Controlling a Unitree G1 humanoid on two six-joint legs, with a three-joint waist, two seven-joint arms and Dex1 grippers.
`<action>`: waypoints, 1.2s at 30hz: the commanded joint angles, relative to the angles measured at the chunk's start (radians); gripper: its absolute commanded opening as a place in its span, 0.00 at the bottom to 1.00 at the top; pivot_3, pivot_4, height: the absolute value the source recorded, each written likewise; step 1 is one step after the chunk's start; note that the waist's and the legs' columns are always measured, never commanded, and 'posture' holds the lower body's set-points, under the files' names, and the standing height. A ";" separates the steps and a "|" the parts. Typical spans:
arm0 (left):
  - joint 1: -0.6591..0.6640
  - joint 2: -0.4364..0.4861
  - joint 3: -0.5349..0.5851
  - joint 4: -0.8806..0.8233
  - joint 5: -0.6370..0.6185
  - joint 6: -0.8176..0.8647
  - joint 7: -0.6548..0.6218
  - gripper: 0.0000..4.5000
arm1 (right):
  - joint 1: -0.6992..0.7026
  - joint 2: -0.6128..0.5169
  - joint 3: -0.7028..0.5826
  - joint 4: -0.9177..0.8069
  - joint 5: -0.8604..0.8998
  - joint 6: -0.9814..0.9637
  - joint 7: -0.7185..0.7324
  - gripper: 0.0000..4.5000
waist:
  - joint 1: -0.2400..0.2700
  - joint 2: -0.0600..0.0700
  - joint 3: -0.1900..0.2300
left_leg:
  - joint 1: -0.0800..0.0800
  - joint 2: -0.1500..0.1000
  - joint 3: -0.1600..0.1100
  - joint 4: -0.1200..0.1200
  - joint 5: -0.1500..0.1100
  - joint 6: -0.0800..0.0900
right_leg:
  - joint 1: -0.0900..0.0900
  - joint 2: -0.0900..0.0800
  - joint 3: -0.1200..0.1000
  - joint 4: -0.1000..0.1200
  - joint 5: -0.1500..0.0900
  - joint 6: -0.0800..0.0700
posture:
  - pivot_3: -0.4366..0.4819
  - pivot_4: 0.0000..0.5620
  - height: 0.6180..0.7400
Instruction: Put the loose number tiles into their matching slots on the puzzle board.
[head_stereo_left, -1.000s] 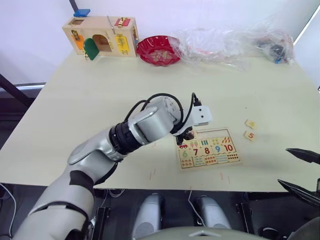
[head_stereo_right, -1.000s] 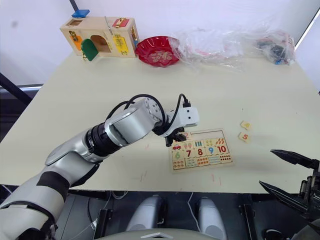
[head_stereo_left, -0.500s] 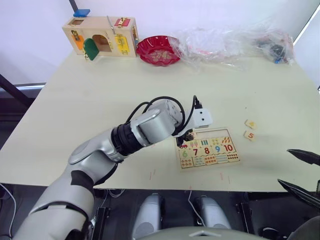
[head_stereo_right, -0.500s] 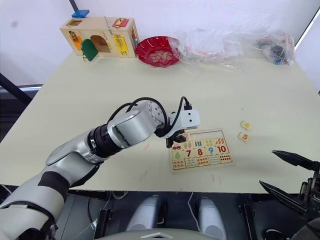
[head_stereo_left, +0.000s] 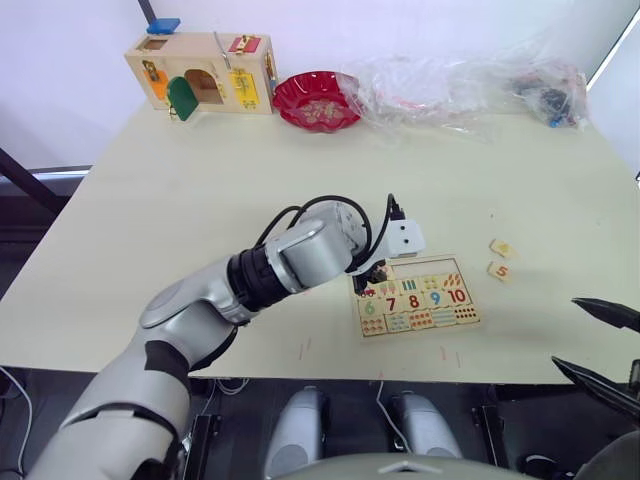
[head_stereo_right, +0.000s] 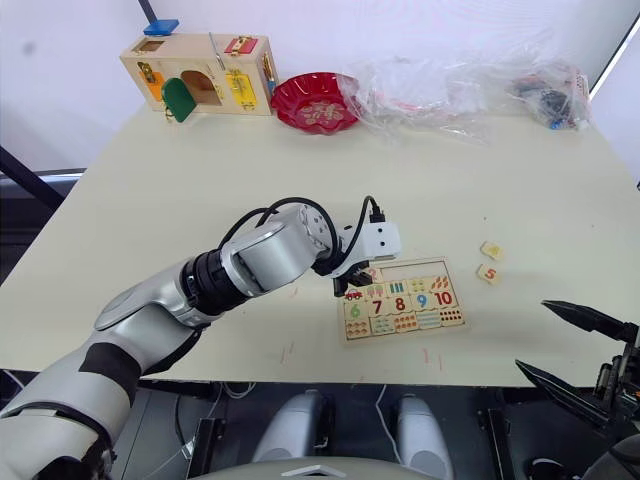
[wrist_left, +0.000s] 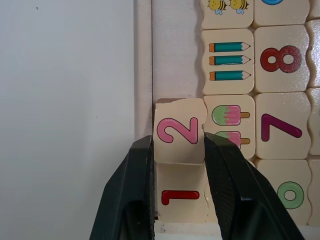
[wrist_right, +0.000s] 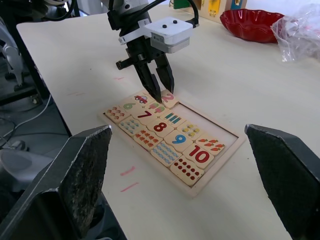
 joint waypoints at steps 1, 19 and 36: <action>-0.026 -0.010 0.002 -0.008 0.016 -0.017 0.003 0.25 | 0.007 0.003 -0.006 -0.030 0.012 -0.021 -0.003 1.00 | 0.000 0.000 0.000 | 0.000 0.000 0.000 0.000 0.000 0.000 | 0.000 0.000 0.000 0.000 0.000 0.000 | 0.48 0.27 1.00; -0.034 -0.005 -0.021 -0.011 0.026 -0.029 -0.019 0.25 | 0.013 0.015 -0.003 -0.042 0.009 -0.024 -0.014 1.00 | 0.000 0.000 0.000 | 0.000 0.000 0.000 0.000 0.000 0.000 | 0.000 0.000 0.000 0.000 0.000 0.000 | 0.48 0.27 1.00; -0.040 -0.003 -0.026 -0.013 0.029 -0.022 -0.021 0.25 | 0.014 0.013 0.007 -0.042 0.007 -0.032 -0.023 1.00 | 0.000 0.000 0.000 | 0.000 0.000 0.000 0.000 0.000 0.000 | 0.000 0.000 0.000 0.000 0.000 0.000 | 0.48 0.27 1.00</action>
